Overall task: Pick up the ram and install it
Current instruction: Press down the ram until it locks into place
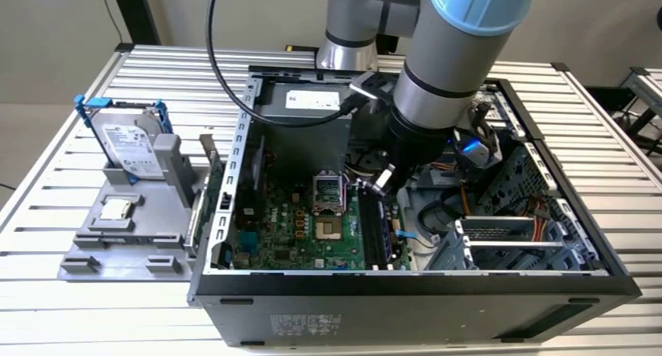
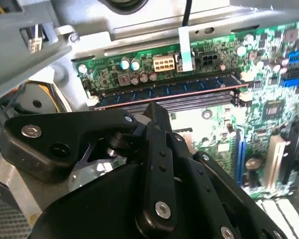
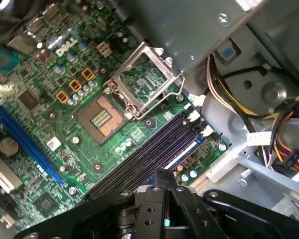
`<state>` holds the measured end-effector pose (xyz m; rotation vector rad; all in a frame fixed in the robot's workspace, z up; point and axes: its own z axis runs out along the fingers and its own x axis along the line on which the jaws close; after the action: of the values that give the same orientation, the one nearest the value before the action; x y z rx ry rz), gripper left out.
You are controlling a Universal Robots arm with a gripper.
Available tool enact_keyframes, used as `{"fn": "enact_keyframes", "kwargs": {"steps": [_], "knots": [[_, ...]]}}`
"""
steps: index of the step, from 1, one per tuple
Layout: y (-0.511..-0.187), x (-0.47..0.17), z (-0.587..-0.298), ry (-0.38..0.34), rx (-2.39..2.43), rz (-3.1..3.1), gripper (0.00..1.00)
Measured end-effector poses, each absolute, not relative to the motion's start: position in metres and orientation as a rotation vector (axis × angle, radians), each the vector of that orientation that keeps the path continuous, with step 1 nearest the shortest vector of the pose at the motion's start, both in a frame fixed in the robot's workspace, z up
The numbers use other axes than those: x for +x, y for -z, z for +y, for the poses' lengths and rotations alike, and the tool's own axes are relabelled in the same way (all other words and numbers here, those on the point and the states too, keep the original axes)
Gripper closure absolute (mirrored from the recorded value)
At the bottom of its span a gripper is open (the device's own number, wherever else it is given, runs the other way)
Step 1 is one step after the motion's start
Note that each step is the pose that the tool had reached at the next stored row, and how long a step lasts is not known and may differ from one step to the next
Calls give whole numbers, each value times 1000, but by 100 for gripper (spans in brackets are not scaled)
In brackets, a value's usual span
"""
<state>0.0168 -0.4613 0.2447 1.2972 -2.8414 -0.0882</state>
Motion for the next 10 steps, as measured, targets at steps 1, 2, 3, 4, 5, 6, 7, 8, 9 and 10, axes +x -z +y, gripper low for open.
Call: {"fn": "enact_keyframes", "kwargs": {"steps": [1,2,3,4,5,6,7,8,9,10], "knots": [[-245,17,-461,87,1323,-2829,100],[-245,17,-461,87,1349,-2817,100],[-245,17,-461,86,1374,-2805,100],[-245,17,-461,86,1400,-2792,100],[-245,17,-461,85,1425,-2779,100],[-245,17,-461,84,1451,-2766,100],[-245,17,-461,83,1477,-2753,100],[-245,17,-461,81,1502,-2741,100],[-245,17,-461,80,1528,-2728,100],[-245,17,-461,78,1554,-2715,100]]}}
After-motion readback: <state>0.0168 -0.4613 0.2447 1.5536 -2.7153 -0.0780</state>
